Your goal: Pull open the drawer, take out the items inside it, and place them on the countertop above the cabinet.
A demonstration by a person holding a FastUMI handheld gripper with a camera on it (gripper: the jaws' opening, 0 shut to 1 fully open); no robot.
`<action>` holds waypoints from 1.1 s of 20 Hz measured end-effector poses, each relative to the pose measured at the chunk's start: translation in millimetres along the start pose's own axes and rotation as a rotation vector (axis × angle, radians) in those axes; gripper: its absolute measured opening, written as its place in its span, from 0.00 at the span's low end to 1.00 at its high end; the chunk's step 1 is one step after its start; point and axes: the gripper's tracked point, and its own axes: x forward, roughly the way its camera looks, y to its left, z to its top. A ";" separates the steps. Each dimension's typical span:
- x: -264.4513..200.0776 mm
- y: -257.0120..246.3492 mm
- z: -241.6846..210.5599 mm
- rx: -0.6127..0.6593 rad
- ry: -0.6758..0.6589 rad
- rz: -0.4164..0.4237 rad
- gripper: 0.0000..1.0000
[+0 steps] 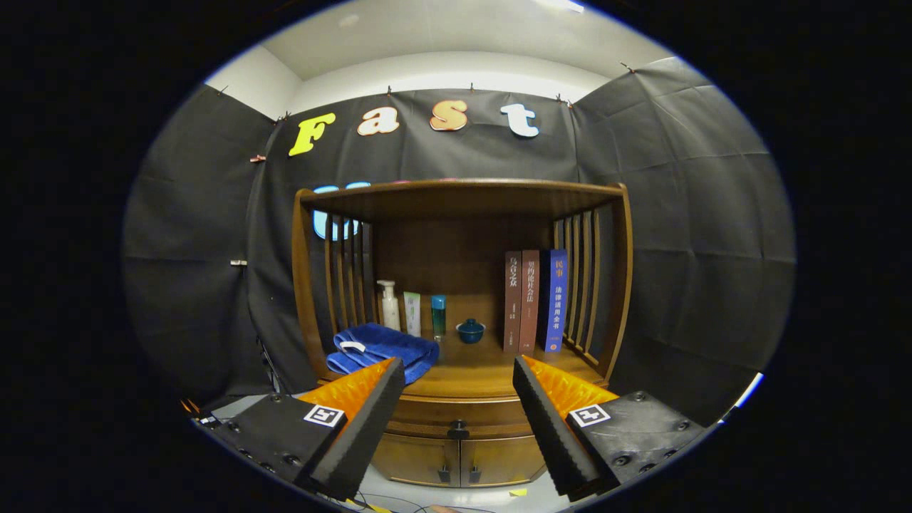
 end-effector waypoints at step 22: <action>152.9 2.5 -246.2 0.032 0.397 -0.020 0.98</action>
